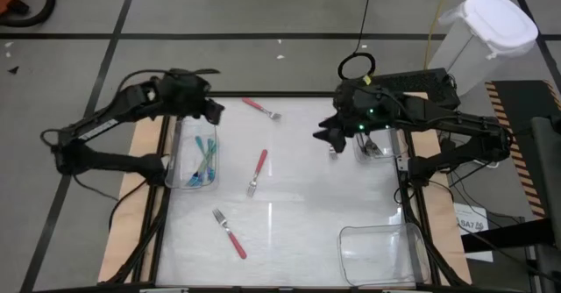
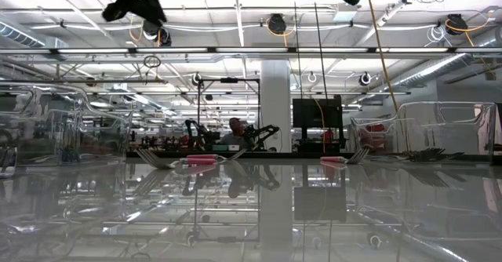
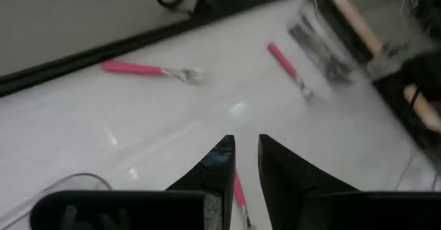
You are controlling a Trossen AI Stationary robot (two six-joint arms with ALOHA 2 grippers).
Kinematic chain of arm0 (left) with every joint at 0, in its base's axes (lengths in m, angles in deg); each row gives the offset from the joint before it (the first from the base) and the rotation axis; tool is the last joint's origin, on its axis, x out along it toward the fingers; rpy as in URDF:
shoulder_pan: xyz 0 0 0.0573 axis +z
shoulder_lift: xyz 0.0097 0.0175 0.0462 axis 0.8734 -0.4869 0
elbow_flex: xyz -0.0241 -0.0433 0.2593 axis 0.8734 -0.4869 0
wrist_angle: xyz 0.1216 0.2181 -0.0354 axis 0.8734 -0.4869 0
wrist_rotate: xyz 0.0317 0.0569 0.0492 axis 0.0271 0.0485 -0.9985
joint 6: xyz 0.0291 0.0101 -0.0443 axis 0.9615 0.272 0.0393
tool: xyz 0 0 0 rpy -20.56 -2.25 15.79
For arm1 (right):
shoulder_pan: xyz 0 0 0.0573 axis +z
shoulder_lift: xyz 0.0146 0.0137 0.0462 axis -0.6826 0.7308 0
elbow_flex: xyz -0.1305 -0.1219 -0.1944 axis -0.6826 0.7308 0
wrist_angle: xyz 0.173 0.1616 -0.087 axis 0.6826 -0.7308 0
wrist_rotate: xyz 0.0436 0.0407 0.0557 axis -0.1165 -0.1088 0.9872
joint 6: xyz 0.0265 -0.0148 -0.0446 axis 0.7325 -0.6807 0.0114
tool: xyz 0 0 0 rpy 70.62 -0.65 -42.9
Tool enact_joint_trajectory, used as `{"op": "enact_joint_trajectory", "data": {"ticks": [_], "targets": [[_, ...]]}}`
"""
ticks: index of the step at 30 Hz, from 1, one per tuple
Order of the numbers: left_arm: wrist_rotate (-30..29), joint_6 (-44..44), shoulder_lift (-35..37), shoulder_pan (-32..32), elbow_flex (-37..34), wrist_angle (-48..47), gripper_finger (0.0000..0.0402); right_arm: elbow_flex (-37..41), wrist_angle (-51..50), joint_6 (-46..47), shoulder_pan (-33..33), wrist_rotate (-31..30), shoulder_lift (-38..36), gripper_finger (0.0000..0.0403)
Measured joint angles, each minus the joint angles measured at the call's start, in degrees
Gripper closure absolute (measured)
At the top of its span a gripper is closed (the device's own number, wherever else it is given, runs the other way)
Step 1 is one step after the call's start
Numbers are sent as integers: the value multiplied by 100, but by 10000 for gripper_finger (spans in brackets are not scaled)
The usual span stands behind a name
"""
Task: Sort silverware by color (type)
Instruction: Put the pink fork into the bottom right transparent bin
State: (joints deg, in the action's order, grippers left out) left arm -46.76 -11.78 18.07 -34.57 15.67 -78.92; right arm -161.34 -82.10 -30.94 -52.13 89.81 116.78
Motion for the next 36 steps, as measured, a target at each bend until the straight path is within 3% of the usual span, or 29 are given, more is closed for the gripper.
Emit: {"op": "enact_joint_trajectory", "data": {"ticks": [7,14,22,29,36], "targets": [[-249,-608,-1426,-994,1136,-690,334,0,-1296,-845,57,71,0,161],[-427,-1016,-2673,-1591,2134,-795,334,0,-2446,-939,57,67,-3,161],[-398,-1025,-4097,-1710,3224,-1891,334,0,-2465,-1210,59,18,-4,161],[227,-826,-5093,-1710,4018,-2554,334,136,-2469,-1290,62,-376,-20,161],[468,-1160,-5550,-1583,4180,-3206,334,561,-2872,-974,63,-382,-101,161]]}}
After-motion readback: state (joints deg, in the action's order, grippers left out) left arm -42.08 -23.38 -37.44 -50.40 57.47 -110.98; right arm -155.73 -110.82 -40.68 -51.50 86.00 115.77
